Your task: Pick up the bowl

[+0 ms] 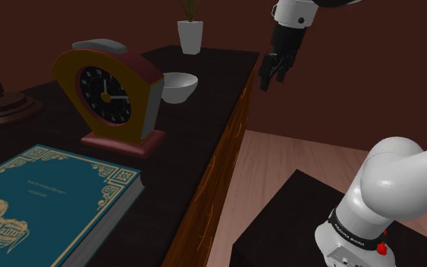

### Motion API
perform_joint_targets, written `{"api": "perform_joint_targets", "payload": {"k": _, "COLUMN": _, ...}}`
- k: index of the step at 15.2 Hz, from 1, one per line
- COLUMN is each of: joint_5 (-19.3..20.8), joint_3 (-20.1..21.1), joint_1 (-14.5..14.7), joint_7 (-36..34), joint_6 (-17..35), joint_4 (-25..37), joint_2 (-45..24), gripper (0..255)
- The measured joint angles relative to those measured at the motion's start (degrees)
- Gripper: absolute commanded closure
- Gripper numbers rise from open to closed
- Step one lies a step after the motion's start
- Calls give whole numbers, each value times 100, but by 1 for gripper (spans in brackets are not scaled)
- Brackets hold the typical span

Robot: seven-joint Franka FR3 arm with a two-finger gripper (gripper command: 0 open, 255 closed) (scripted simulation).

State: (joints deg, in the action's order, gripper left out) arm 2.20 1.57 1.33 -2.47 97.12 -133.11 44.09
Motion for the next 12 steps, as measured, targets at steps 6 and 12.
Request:
{"api": "perform_joint_targets", "payload": {"k": 6, "joint_5": -143, "joint_3": 271, "joint_1": 105, "joint_7": -248, "joint_6": 187, "joint_4": 544, "joint_2": -728, "gripper": 0}}
{"api": "perform_joint_targets", "payload": {"k": 12, "joint_5": -234, "joint_3": 676, "joint_1": 220, "joint_7": -632, "joint_6": 313, "joint_4": 1592, "joint_2": -1901, "gripper": 0}}
